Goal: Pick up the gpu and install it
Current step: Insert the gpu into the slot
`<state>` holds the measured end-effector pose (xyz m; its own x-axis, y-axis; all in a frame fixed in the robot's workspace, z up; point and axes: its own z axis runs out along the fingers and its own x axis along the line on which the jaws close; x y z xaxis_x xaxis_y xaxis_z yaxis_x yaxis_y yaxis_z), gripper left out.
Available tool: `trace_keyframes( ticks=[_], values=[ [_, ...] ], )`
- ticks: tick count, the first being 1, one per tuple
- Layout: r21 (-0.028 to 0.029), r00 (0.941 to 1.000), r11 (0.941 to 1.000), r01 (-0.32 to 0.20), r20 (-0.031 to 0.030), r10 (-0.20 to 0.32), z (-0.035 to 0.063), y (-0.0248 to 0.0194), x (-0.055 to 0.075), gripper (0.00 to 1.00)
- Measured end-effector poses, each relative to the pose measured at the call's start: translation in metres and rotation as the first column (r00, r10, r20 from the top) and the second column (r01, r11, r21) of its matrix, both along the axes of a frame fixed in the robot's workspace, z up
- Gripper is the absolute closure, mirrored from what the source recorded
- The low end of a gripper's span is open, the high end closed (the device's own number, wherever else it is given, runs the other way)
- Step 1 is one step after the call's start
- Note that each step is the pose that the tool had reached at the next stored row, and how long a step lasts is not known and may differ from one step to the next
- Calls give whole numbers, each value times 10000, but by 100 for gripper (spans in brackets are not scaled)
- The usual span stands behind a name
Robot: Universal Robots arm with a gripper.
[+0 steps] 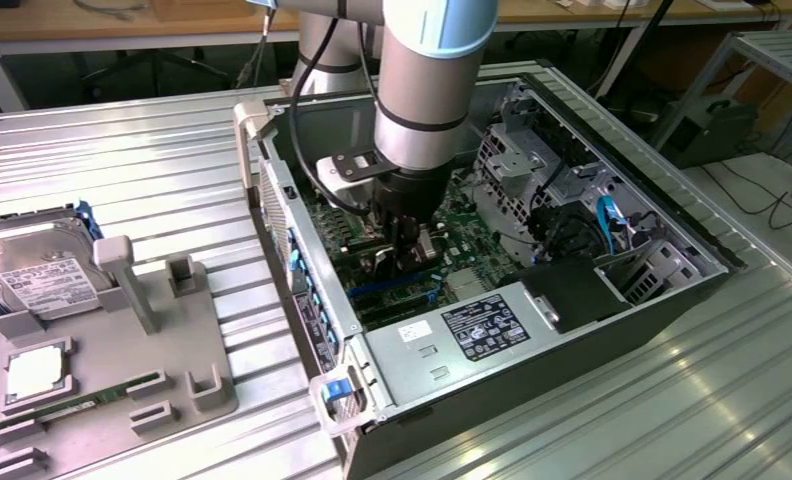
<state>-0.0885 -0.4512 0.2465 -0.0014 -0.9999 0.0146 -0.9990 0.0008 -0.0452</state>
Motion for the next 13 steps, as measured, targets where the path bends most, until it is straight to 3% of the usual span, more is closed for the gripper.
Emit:
trace_keyframes(
  ticks=[2,5,13],
  values=[
    [1,10000,10000,1,-30,-1,-1,0,0,72],
    [0,9999,10000,2,-142,-2,0,0,-1,72],
    [6,9998,10000,1,-181,-1,0,-13,0,72]
  ],
)
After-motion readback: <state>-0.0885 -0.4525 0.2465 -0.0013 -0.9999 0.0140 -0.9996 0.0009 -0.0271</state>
